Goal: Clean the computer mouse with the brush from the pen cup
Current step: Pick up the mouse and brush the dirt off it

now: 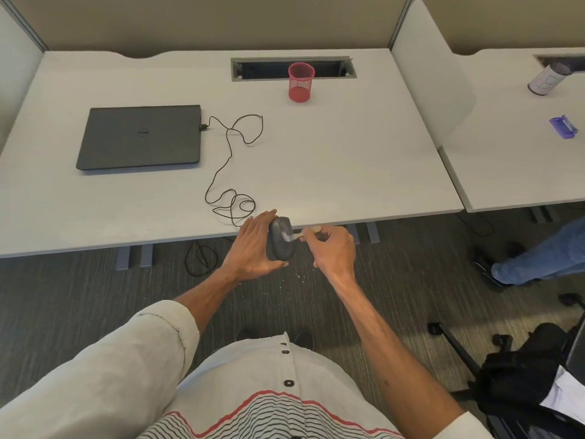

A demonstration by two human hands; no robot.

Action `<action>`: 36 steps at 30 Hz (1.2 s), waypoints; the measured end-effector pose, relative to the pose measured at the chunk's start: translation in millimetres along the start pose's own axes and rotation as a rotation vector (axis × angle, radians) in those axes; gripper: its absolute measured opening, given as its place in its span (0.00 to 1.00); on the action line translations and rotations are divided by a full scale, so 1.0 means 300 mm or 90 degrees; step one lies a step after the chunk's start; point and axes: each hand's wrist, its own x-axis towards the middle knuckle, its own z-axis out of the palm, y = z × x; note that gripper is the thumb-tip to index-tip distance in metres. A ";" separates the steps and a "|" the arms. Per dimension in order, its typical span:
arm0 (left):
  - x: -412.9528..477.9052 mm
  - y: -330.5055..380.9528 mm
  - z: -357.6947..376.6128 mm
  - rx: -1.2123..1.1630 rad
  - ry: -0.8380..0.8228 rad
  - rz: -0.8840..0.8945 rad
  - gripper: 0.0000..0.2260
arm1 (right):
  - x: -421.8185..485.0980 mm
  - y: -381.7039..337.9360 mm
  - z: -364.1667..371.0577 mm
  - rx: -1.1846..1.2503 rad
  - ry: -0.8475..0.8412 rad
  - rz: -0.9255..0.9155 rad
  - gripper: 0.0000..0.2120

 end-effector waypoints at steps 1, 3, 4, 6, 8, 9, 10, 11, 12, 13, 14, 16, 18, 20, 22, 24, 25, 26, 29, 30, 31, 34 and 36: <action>-0.001 -0.004 -0.001 0.003 -0.002 0.001 0.58 | -0.001 0.005 -0.003 -0.010 -0.012 0.003 0.12; -0.003 -0.011 0.000 0.010 -0.006 0.000 0.58 | -0.001 0.008 -0.013 -0.009 -0.026 0.008 0.11; -0.005 -0.011 0.000 0.012 -0.006 -0.001 0.58 | 0.002 0.008 -0.018 -0.004 -0.024 0.005 0.11; -0.006 -0.013 0.000 0.016 -0.009 -0.002 0.58 | 0.008 0.000 -0.020 0.020 -0.007 -0.020 0.10; -0.006 -0.013 0.001 0.024 -0.011 0.001 0.58 | 0.010 -0.025 -0.012 0.040 0.009 -0.052 0.11; -0.006 -0.011 0.002 0.031 -0.011 0.002 0.58 | 0.012 -0.040 -0.005 0.044 0.014 -0.061 0.12; -0.006 -0.008 0.002 0.037 -0.011 0.003 0.58 | 0.014 -0.052 0.004 0.045 0.017 -0.068 0.13; -0.006 -0.008 0.002 0.040 -0.010 0.005 0.58 | 0.014 -0.062 0.014 0.041 0.018 -0.073 0.13; -0.006 -0.008 0.001 0.043 -0.009 0.008 0.58 | 0.013 -0.069 0.025 0.033 0.019 -0.079 0.13; -0.005 -0.007 0.002 0.046 -0.008 0.010 0.58 | 0.011 -0.075 0.033 0.020 0.019 -0.084 0.14; -0.006 -0.006 0.002 0.050 -0.006 0.010 0.58 | 0.009 -0.077 0.040 0.005 0.020 -0.088 0.14; -0.009 -0.006 0.000 0.054 0.001 0.001 0.58 | 0.006 -0.072 0.050 -0.035 0.038 -0.104 0.13; -0.008 -0.008 -0.001 0.056 0.007 -0.001 0.57 | -0.006 -0.069 0.053 -0.072 0.053 -0.124 0.12; -0.007 -0.005 0.000 0.057 0.012 -0.001 0.57 | -0.011 -0.065 0.048 -0.096 0.041 -0.133 0.11; -0.007 -0.005 0.000 0.055 0.014 -0.003 0.57 | -0.014 -0.060 0.040 -0.121 0.023 -0.134 0.12; -0.006 -0.006 0.001 0.054 0.012 -0.003 0.57 | -0.016 -0.059 0.030 -0.134 0.019 -0.129 0.17; -0.006 -0.005 0.003 0.055 0.009 -0.001 0.57 | -0.016 -0.060 0.026 -0.134 0.024 -0.131 0.20; -0.008 -0.004 0.003 0.059 0.006 0.000 0.57 | -0.015 -0.061 0.024 -0.132 0.032 -0.138 0.22; -0.009 -0.006 0.004 0.066 0.006 0.003 0.58 | -0.011 -0.076 0.022 -0.098 0.063 -0.154 0.14; -0.010 -0.005 0.005 0.067 0.004 0.006 0.58 | -0.009 -0.083 0.021 -0.084 0.069 -0.158 0.09; -0.011 -0.002 0.006 0.067 0.002 0.008 0.58 | -0.007 -0.092 0.022 -0.075 0.075 -0.158 0.09; -0.014 0.000 0.006 0.064 0.009 0.008 0.58 | -0.005 -0.099 0.030 -0.073 0.051 -0.130 0.11; -0.016 -0.002 0.006 0.062 0.014 0.006 0.58 | -0.006 -0.090 0.028 -0.088 0.035 -0.111 0.13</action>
